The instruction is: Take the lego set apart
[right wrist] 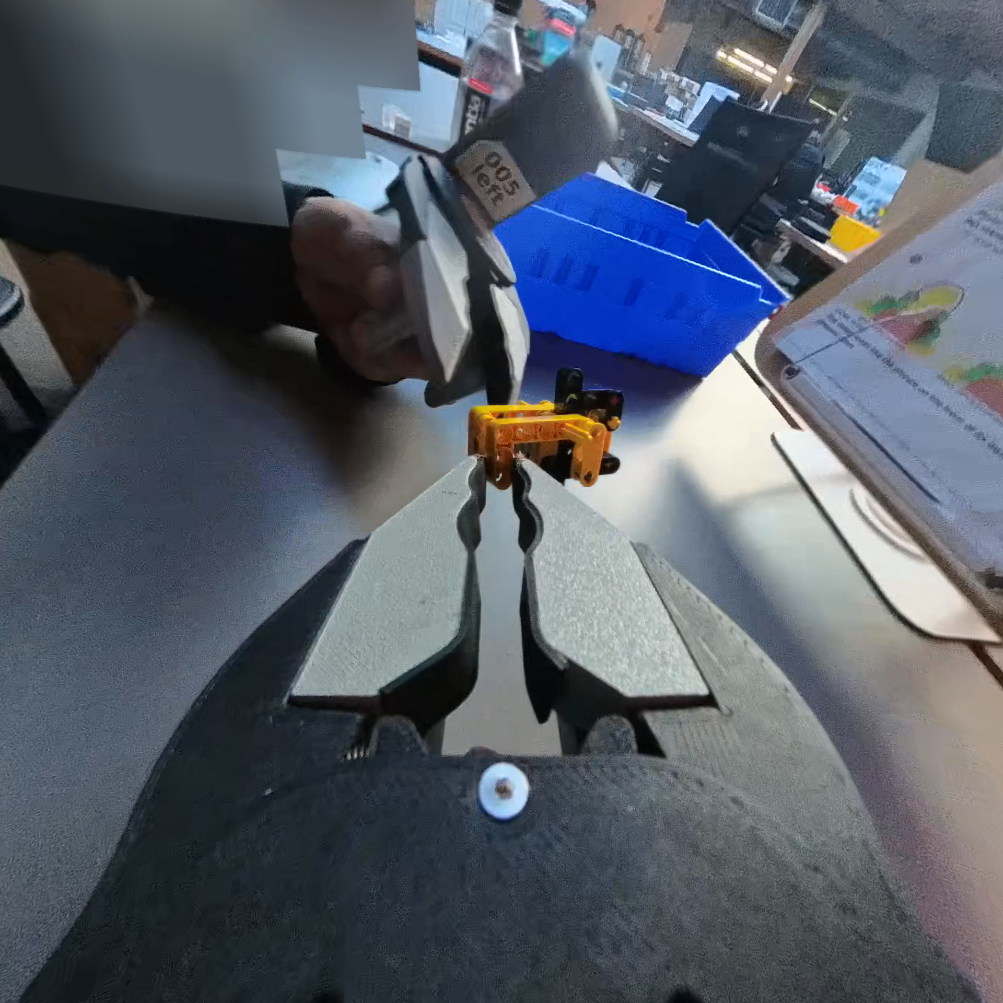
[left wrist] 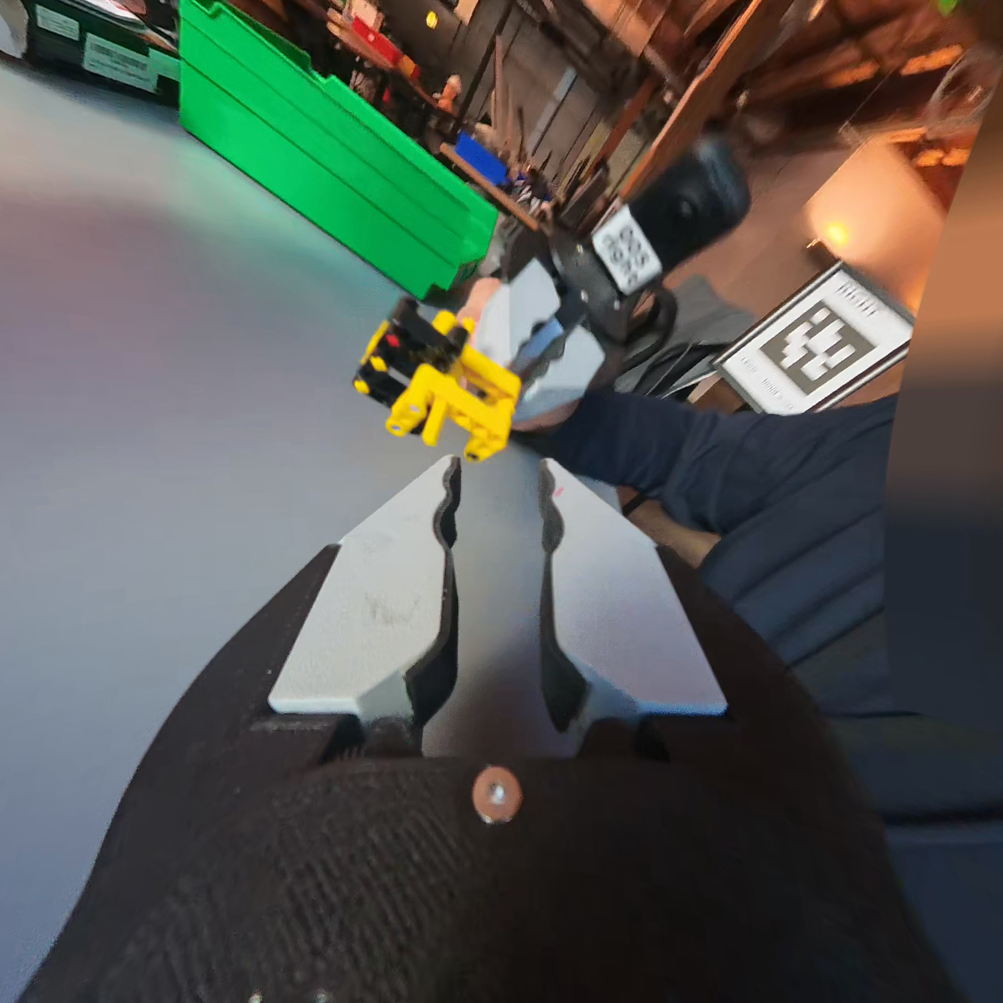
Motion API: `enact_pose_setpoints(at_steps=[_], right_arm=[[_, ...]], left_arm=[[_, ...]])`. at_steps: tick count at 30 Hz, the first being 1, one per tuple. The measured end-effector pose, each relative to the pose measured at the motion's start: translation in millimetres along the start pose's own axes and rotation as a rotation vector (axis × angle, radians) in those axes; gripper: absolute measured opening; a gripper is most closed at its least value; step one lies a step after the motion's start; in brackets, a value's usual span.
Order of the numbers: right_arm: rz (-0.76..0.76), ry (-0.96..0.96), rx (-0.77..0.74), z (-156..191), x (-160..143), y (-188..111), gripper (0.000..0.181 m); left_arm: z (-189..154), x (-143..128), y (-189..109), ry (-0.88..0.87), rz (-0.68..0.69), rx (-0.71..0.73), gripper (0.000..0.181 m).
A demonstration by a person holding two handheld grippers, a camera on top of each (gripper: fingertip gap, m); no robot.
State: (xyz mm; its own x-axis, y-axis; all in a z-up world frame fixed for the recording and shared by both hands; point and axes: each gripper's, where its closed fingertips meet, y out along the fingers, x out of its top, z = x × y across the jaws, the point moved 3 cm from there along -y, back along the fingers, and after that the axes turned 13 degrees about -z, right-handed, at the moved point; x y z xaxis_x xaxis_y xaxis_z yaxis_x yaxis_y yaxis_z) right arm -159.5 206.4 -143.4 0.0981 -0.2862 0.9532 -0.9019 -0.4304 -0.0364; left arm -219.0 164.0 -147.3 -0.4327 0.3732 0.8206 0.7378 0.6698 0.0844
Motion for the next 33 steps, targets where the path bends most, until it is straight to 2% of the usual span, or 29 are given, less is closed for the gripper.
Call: enact_pose_setpoints(at_steps=[4,9,11,13,17,19,23,25,30,33], right_arm=[[0.029,-0.221,-0.045,7.9,3.9,5.9,0.006],[0.094,-0.411,0.002,26.4,0.5,14.1,0.007],[0.058,-0.402,-0.016,26.1,0.0,15.6,0.007],[0.075,-0.271,-0.030,19.0,-4.9,15.3,0.008],[0.011,-0.028,-0.052,6.3,-2.9,10.9,0.004],[-0.038,0.142,-0.055,1.1,0.2,9.1,0.013],[-0.171,0.411,-0.092,-12.3,11.5,6.6,0.009],[-0.192,0.518,-0.101,-16.0,10.1,8.6,0.010],[-0.231,0.648,-0.077,-15.8,7.9,14.5,0.006],[-0.225,0.713,-0.087,-16.8,3.2,16.3,0.006]], left_arm=[[-1.8,4.6,0.8,-0.151,-0.069,-0.061,0.024],[0.2,-1.7,8.0,-0.175,-0.081,-0.059,0.024],[-1.8,2.2,7.0,-0.122,-0.113,-0.066,0.008],[0.6,4.4,7.4,-0.067,-0.123,-0.029,0.008],[3.9,14.1,5.3,0.008,-0.207,0.033,0.008],[6.3,19.7,3.9,0.041,-0.259,0.070,0.008],[12.1,24.2,3.7,0.101,-0.305,0.156,0.008],[10.7,25.5,5.6,0.187,-0.307,0.198,0.008],[4.9,22.9,14.6,0.351,-0.289,0.274,0.008],[8.9,22.1,13.5,0.304,-0.280,0.286,0.008]])
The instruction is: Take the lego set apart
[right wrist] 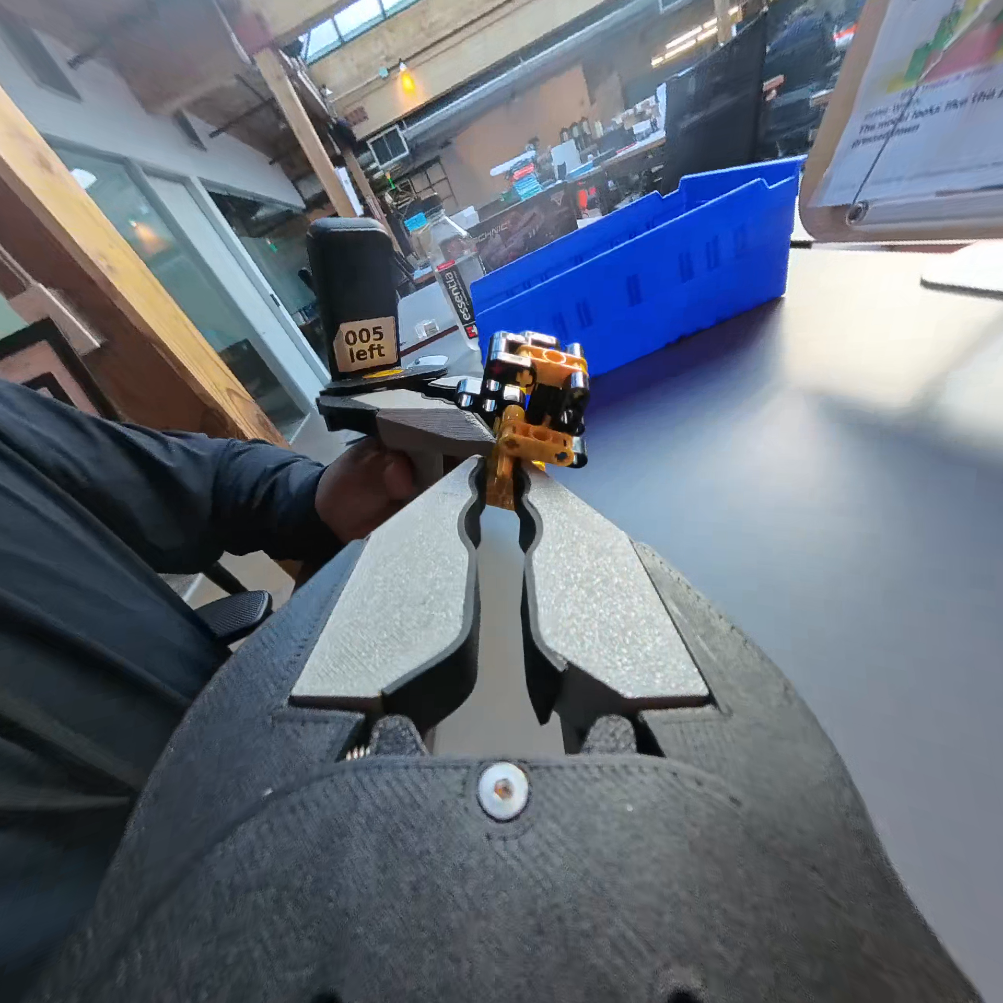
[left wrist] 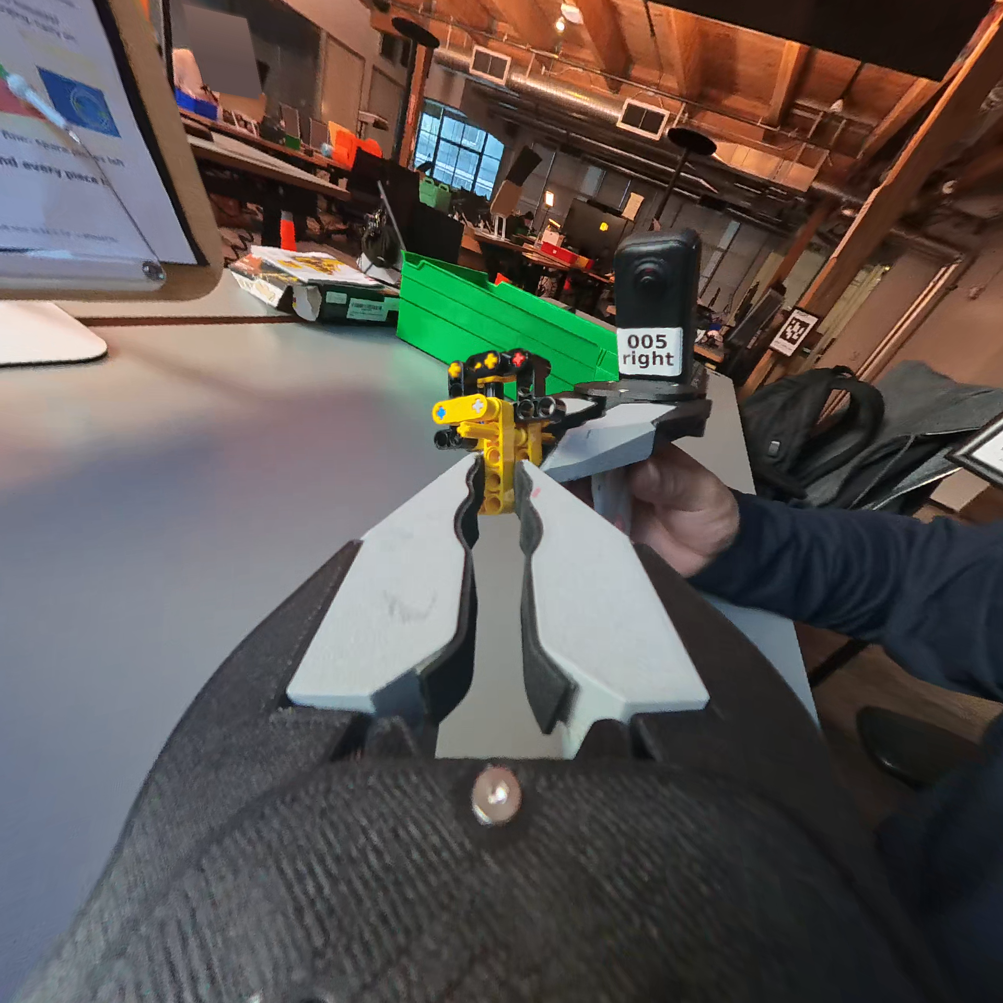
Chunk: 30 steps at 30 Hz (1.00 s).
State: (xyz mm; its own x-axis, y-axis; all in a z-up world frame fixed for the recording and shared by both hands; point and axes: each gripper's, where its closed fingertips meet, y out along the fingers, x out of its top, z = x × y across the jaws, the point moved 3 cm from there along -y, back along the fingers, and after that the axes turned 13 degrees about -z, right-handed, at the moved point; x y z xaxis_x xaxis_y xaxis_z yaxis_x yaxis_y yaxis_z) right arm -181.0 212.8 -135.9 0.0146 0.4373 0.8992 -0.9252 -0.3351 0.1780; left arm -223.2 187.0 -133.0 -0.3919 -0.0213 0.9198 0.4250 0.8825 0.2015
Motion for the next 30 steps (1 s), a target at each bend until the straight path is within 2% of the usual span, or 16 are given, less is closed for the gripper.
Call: enact_pose_setpoints(at_steps=[2,3,6,15,21,25,28,30], right_arm=[[0.021,0.034,0.039,4.8,-3.7,-0.6,0.014],[0.015,0.051,0.020,2.2,-4.0,-0.7,0.007],[0.043,0.109,0.012,-1.8,-6.6,-1.4,0.005],[0.061,0.091,0.022,-0.6,-4.4,-3.7,0.005],[0.093,0.086,0.068,2.4,-2.0,-6.9,0.005],[0.038,0.124,0.089,2.7,6.3,-12.2,0.004],[-0.086,0.159,0.063,-5.3,27.6,-25.2,0.010],[-0.098,0.168,0.058,-6.4,31.4,-26.5,0.014]], left_arm=[[0.4,0.3,-0.3,-0.024,-0.002,-0.012,0.008],[0.3,-0.2,-0.3,-0.030,0.001,-0.011,0.008],[1.5,-3.4,-1.2,-0.032,0.037,-0.003,0.008],[-1.2,-1.9,-2.2,0.035,0.055,0.002,0.008],[-8.0,-1.0,-1.6,0.138,0.079,0.000,0.008],[-8.4,5.5,-2.9,0.179,0.033,0.010,0.008],[1.4,15.5,-8.6,0.107,-0.022,0.038,0.008],[4.5,15.7,-9.7,0.051,-0.034,0.038,0.008]])
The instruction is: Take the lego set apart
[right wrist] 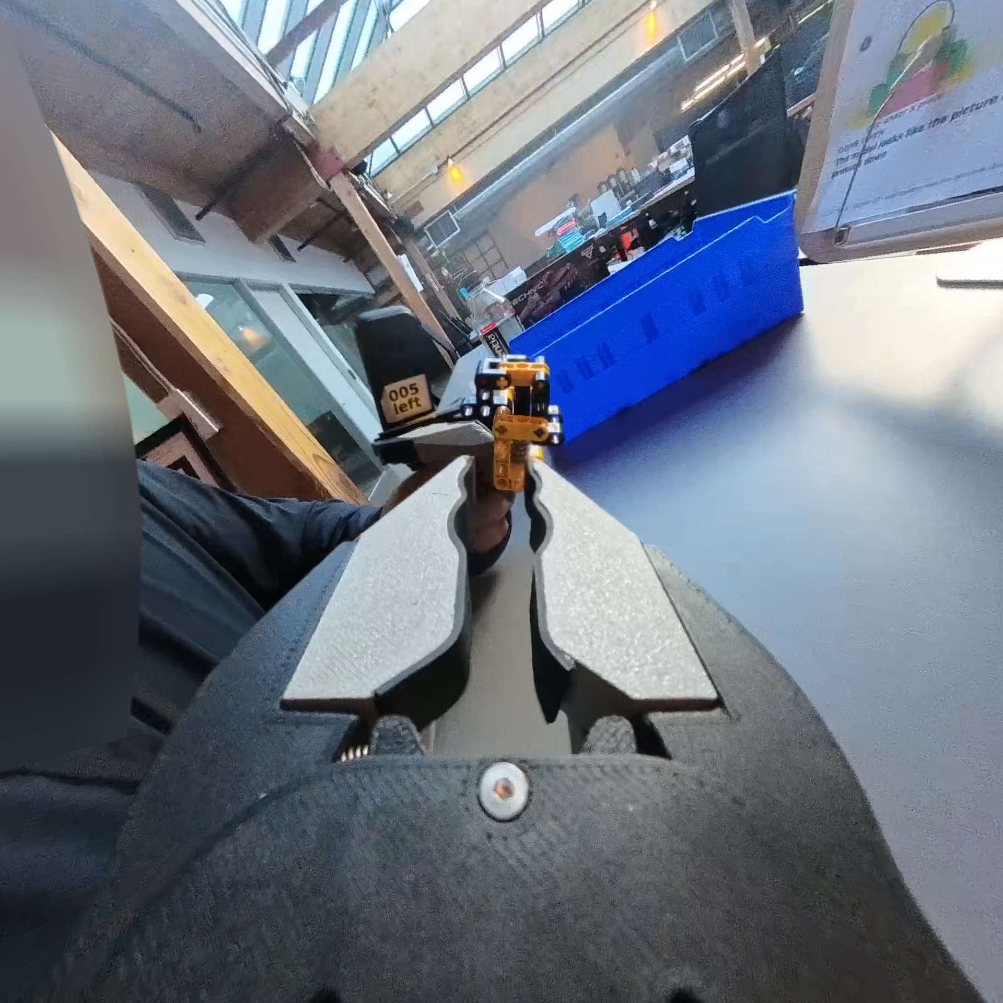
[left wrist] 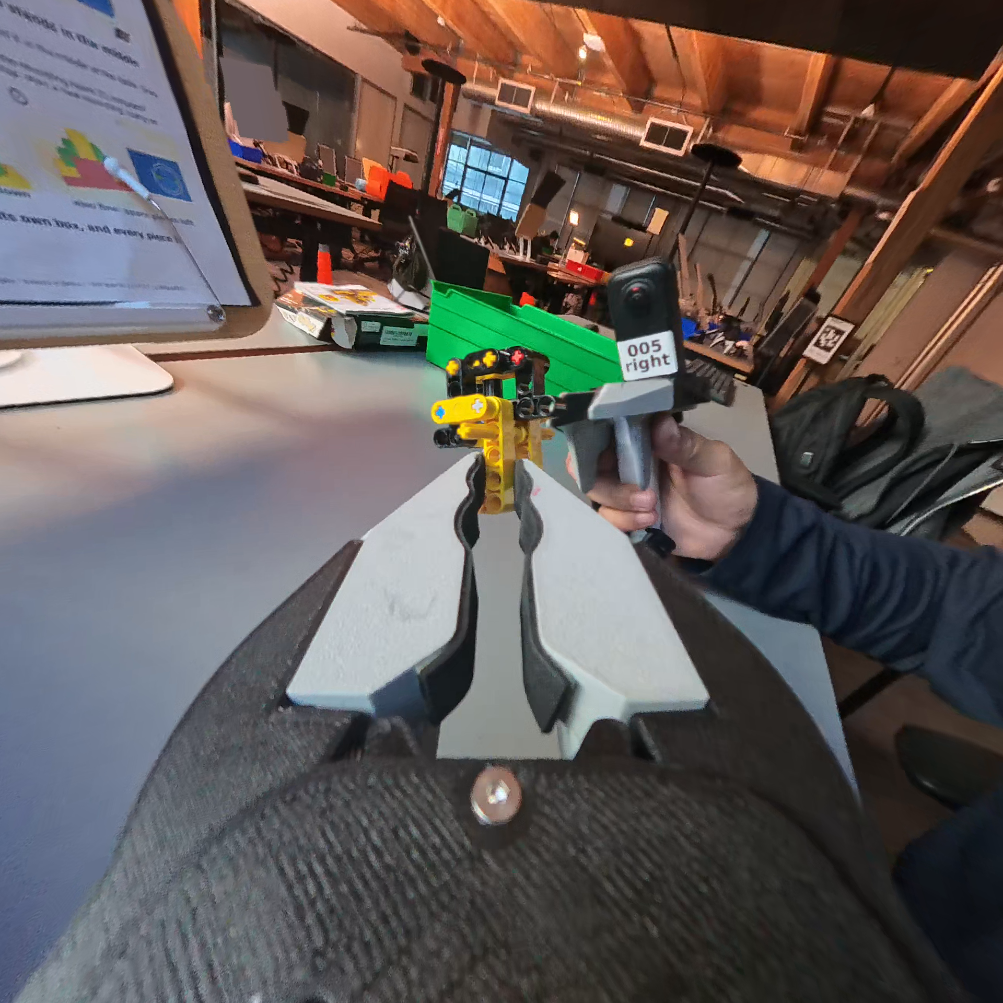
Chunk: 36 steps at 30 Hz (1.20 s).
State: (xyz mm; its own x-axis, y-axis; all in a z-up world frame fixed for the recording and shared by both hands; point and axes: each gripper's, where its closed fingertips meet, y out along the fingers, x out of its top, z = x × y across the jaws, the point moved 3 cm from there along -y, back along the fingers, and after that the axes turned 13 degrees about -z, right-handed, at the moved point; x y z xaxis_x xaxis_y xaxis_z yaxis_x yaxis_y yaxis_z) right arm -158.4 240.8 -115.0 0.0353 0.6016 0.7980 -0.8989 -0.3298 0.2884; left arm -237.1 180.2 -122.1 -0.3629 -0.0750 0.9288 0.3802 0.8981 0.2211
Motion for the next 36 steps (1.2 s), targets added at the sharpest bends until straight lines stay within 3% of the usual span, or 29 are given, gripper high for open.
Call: enact_pose_setpoints(at_steps=[6,17,22,29,31,32,34,36], right_arm=[[0.029,-0.062,0.004,5.2,-3.8,7.7,0.028],[0.120,-0.127,-0.006,6.1,-15.6,7.0,0.022],[0.105,-0.131,-0.057,-0.1,-13.3,3.5,0.021],[0.236,-0.287,-0.090,-2.9,-28.4,4.3,0.022],[0.265,-0.322,-0.033,2.1,-33.8,5.5,0.022],[0.271,-0.335,-0.012,3.9,-35.3,5.7,0.022],[0.303,-0.363,0.012,4.0,-41.2,5.1,0.022],[0.349,-0.382,0.028,2.8,-48.0,4.6,0.022]], left_arm=[[-12.0,-9.5,5.9,-0.082,0.003,-0.106,0.008],[-20.5,-19.0,6.9,-0.052,0.079,-0.173,0.008],[-17.0,-26.1,0.5,0.007,0.174,-0.157,0.023],[-3.4,-25.7,-5.6,0.137,0.224,-0.108,0.036],[-7.2,-25.4,-7.1,0.129,0.235,-0.155,0.044],[-13.2,-27.4,-9.3,0.105,0.258,-0.220,0.039],[-16.6,-33.4,-14.4,0.048,0.318,-0.288,0.051],[-21.1,-29.8,-18.9,-0.008,0.296,-0.356,0.048]])
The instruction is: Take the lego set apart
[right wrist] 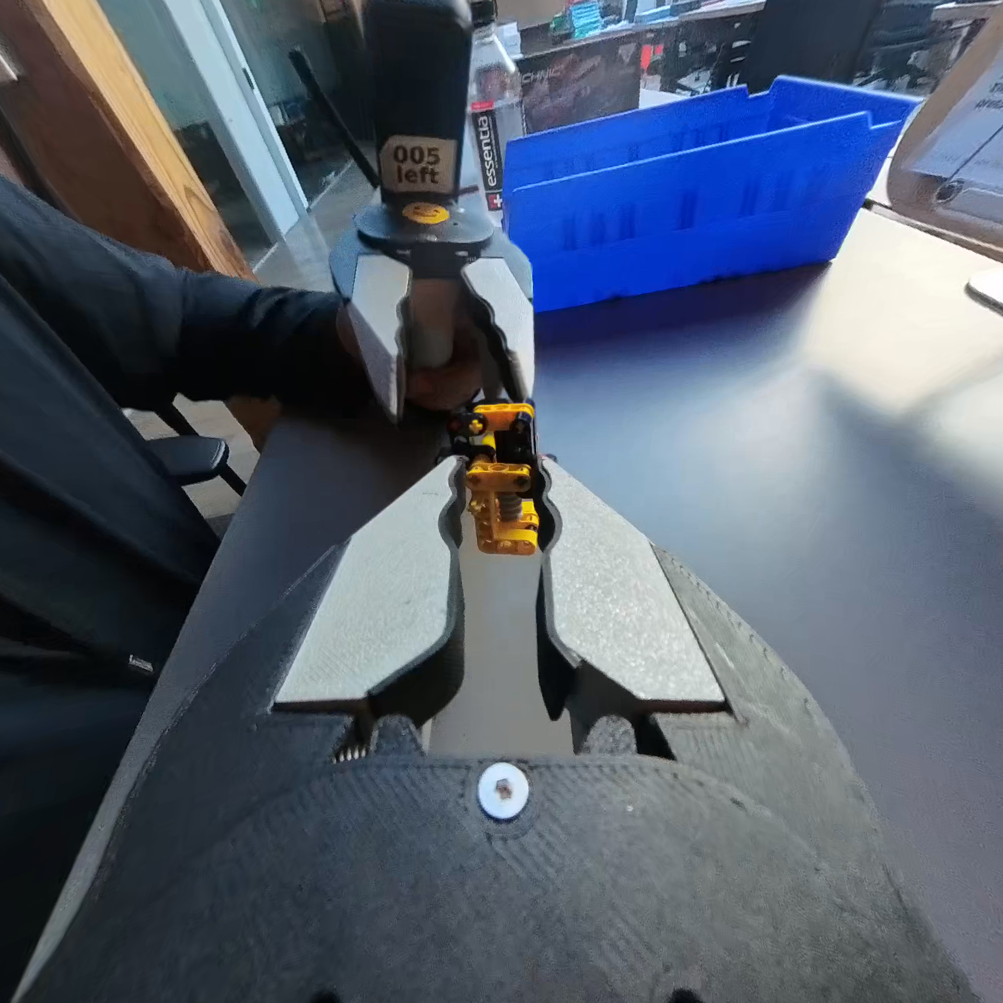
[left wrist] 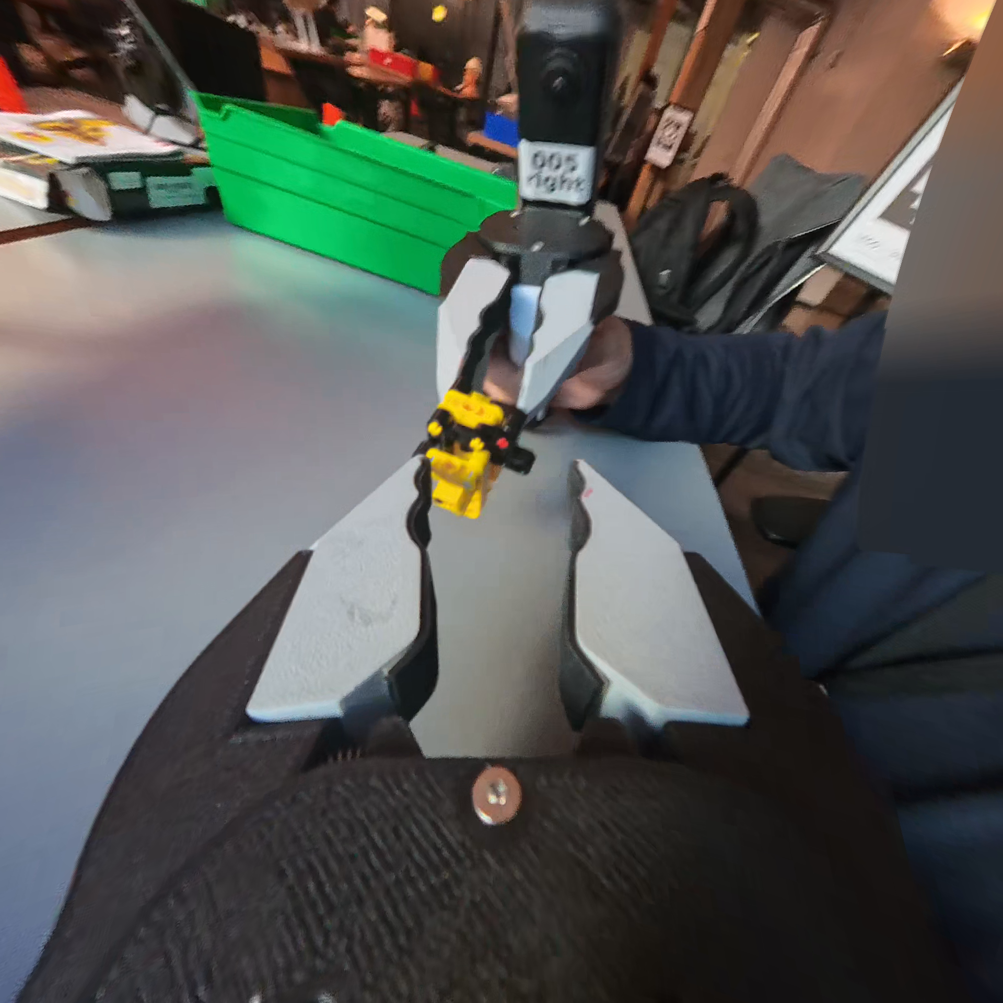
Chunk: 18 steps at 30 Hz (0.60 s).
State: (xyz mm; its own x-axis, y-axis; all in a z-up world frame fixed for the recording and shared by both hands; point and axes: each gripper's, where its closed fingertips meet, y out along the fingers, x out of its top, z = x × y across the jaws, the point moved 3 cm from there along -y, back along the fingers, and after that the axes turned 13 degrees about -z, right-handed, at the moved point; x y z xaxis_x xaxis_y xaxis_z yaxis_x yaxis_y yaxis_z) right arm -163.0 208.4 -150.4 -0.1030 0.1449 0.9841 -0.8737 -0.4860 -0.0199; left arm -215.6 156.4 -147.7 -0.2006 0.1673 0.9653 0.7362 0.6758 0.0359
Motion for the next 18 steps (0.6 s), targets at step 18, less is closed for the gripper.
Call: enact_pose_setpoints(at_steps=[18], right_arm=[[-0.142,0.097,0.159,7.4,11.8,-2.1,0.021]], left_arm=[[-3.5,-3.1,7.0,0.022,0.019,0.000,0.045]])
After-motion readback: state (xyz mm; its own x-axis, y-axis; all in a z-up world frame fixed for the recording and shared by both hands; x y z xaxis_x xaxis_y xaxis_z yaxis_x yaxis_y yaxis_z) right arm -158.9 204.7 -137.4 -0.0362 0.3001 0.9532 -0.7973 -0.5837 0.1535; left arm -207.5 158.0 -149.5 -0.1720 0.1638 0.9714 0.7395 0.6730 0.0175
